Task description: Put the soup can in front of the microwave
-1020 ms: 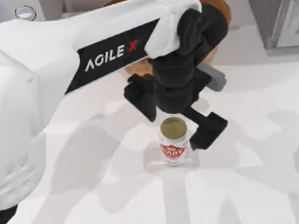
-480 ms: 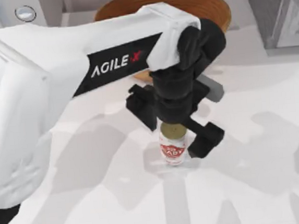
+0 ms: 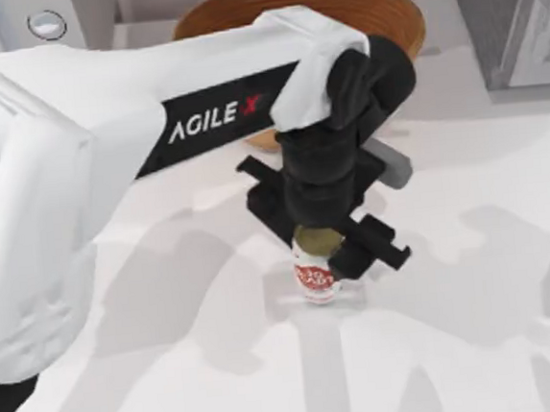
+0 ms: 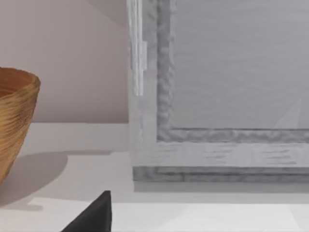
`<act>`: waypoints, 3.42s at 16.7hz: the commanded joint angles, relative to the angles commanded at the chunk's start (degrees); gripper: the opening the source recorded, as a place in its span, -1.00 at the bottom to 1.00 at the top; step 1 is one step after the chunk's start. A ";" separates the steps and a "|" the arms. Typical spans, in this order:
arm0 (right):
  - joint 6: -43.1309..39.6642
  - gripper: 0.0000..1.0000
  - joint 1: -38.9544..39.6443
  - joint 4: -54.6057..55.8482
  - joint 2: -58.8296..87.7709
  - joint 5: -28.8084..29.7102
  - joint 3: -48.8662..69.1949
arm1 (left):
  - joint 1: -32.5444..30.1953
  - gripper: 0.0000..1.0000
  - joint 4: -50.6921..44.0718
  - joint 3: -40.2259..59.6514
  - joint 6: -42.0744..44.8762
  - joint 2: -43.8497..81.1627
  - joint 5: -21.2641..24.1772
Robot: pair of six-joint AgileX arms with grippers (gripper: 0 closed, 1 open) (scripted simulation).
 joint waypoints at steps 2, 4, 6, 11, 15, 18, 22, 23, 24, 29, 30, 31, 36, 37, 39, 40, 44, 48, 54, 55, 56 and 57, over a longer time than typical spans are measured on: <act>0.00 1.00 0.00 0.00 0.00 0.00 0.00 | 0.00 -0.81 0.00 0.00 0.00 0.00 0.00; 0.00 1.00 0.00 0.00 0.00 0.00 0.00 | 0.00 -1.00 0.00 0.00 0.00 0.00 0.00; 0.00 1.00 0.00 0.00 0.00 0.00 0.00 | 0.00 -1.00 0.00 0.00 0.00 0.00 0.00; 0.00 1.00 0.00 0.00 0.00 0.00 0.00 | 0.00 -1.00 0.00 0.00 0.00 0.00 0.00; 0.00 1.00 0.00 0.00 0.00 0.00 0.00 | 0.00 -1.00 -2.40 2.22 0.03 -0.36 0.04; 0.00 1.00 0.00 0.00 0.00 0.00 0.00 | -0.01 -1.00 -7.39 6.21 -0.01 -1.08 0.03; 0.00 1.00 0.00 0.00 0.00 0.00 0.00 | 0.00 -1.00 -8.35 7.14 -0.02 -1.29 0.03; 0.00 1.00 0.00 0.00 0.00 0.00 0.00 | 0.03 -1.00 -8.23 7.01 0.07 -1.01 0.00; 0.00 1.00 0.00 0.00 0.00 0.00 0.00 | 0.09 -1.00 -8.32 7.01 0.08 -1.04 0.00; 0.00 1.00 0.00 0.00 0.00 0.00 0.00 | 6.39 -1.00 -13.67 6.71 1.39 -2.76 -0.51; 0.00 1.00 0.00 0.00 0.00 0.00 0.00 | 9.03 -1.00 -14.94 6.58 1.92 -3.12 -0.67; 0.00 1.00 0.00 0.00 0.00 0.00 0.00 | 11.98 -1.00 -16.03 6.40 2.54 -3.41 -0.82; 0.00 1.00 0.00 0.00 0.00 0.00 0.00 | 31.40 -1.00 -17.02 5.21 6.44 -3.84 -1.26; 0.00 1.00 0.00 0.00 0.00 0.00 0.00 | 36.05 -1.00 -16.29 5.02 7.22 -3.85 -1.23; 0.00 1.00 0.00 0.00 0.00 0.00 0.00 | 44.39 -1.00 -14.17 4.71 8.57 -3.93 -1.00; 0.00 1.00 0.00 0.00 0.00 0.00 0.00 | 47.73 -1.00 -12.92 4.60 9.13 -3.99 -0.83; 0.00 1.00 0.00 0.00 0.00 0.00 0.00 | 55.10 -1.00 -8.99 4.46 10.34 -4.27 -0.12; 0.00 1.00 0.00 0.00 0.00 0.00 0.00 | 55.40 -1.00 -8.78 4.46 10.38 -4.28 -0.07; 0.00 1.00 0.00 0.00 0.00 0.00 0.00 | 55.42 -1.00 -7.04 2.83 10.41 -4.17 -0.07; 0.00 1.00 0.00 0.00 0.00 0.00 0.00 | 55.42 -1.00 -7.04 2.83 10.41 -4.17 -0.07; 0.00 1.00 0.00 0.00 0.00 0.00 0.00 | 55.42 -1.00 -7.04 2.83 10.41 -4.17 -0.07; 0.00 1.00 0.00 0.00 0.00 0.00 0.00 | 55.42 -0.85 -7.04 2.83 10.41 -4.17 -0.07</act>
